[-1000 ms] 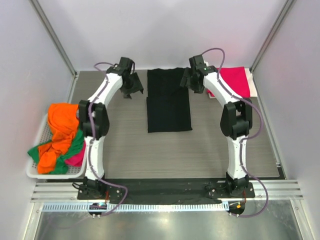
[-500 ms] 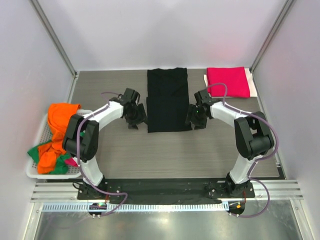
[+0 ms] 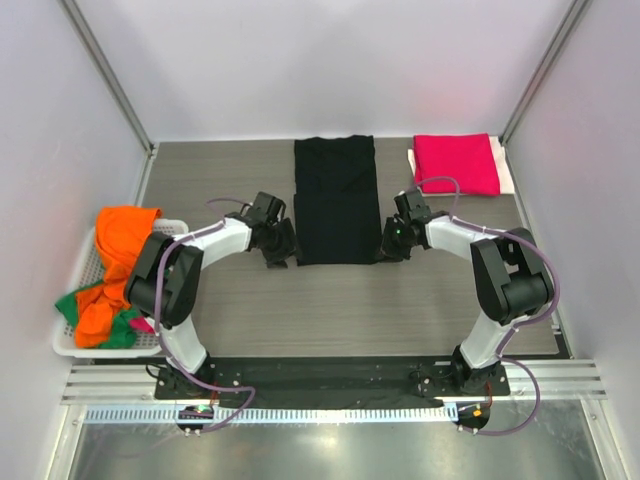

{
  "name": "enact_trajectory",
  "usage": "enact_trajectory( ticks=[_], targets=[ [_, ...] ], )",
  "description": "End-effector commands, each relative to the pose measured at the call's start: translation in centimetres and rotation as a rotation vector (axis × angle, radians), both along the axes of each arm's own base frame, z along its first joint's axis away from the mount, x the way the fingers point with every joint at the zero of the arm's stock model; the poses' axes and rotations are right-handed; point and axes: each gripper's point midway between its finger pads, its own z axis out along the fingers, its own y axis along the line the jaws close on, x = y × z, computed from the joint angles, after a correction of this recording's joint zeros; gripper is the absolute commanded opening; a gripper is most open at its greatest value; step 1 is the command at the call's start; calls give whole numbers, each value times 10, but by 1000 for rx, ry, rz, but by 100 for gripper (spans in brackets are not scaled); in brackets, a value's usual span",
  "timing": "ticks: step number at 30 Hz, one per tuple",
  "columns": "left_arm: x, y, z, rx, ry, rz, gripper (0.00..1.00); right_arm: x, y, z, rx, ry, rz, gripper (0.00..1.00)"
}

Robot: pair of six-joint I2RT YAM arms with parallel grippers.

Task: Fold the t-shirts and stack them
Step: Fold the tshirt

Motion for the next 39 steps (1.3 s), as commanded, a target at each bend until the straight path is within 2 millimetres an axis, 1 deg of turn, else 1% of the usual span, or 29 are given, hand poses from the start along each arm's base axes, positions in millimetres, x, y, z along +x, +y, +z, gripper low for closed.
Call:
enact_trajectory(
  ticks=[1,5,9,10,12,14,15,17,18,19,20,22,23,24,25,26,27,28,29,30,31,32,33,34,35,36,37,38,39],
  targets=[
    [10,-11,9,-40,-64,16,54,4,-4,7,6,-44,2,19],
    [11,-12,3,-32,-64,33,49,4,-5,7,16,-40,5,14],
    [10,-16,-5,-28,-65,45,38,2,-5,3,19,-28,11,11],
    [9,-14,-8,-21,-64,56,35,0,-5,1,23,-20,11,9],
    [10,-17,-9,-31,-68,65,30,-1,-5,-1,24,-19,13,8],
    [10,-19,-13,-34,-64,70,28,-1,-4,-2,28,-15,14,8],
    [12,-20,-13,-39,-68,77,23,-2,-4,-2,31,-14,17,7],
    [13,-23,-11,-49,-75,79,14,-3,-4,-3,34,-9,16,3],
    [14,-26,-8,-55,-81,84,4,-4,-3,-3,37,-8,18,1],
    [14,-27,-2,-62,-93,83,0,-5,-4,-3,39,-6,18,1],
    [13,-30,2,-67,-102,81,0,-5,-3,0,46,-11,19,1],
    [8,-29,8,-67,-96,93,0,-10,-2,5,58,-9,22,1],
    [4,-30,20,-69,-112,92,0,-13,-3,8,60,-5,20,1],
    [-4,-23,20,-38,-91,99,0,-17,-4,16,65,-17,18,1],
    [-12,-24,25,-37,-88,94,0,-20,-5,22,68,-21,16,1],
    [-19,-22,37,-42,-98,93,0,-29,-7,25,65,-4,17,1],
    [-28,-19,39,-31,-98,92,0,-36,-8,38,75,-25,16,1],
    [-38,-23,43,-33,-94,82,0,-47,-12,41,69,-3,13,1],
    [-49,-20,55,-35,-100,79,0,-54,-13,46,68,0,12,1],
    [-58,-19,55,-25,-95,76,0,-62,-16,59,77,-32,8,1],
    [-70,-23,58,-23,-92,54,0,-70,-18,63,77,-30,8,1],
    [-84,-21,60,-12,-67,57,0,-85,-22,66,71,-2,3,1],
    [-95,-22,70,-31,-76,46,0,-93,-24,71,75,-1,3,1],
    [-105,-23,74,-12,-100,33,0,-104,-24,83,98,-26,-2,1],
    [-118,-21,77,-6,-79,43,0,-119,-27,85,98,6,-7,1],
    [-126,-20,90,-28,-103,45,0,-129,-27,87,108,16,-7,1],
    [-138,-22,95,-32,-107,31,0,-142,-29,99,127,0,-18,1],
    [-147,-18,99,-27,-94,49,0,-149,-29,104,138,-3,-19,1],
    [-156,-18,111,-48,-120,45,0,-160,-31,114,151,-21,-23,1]
  ],
)
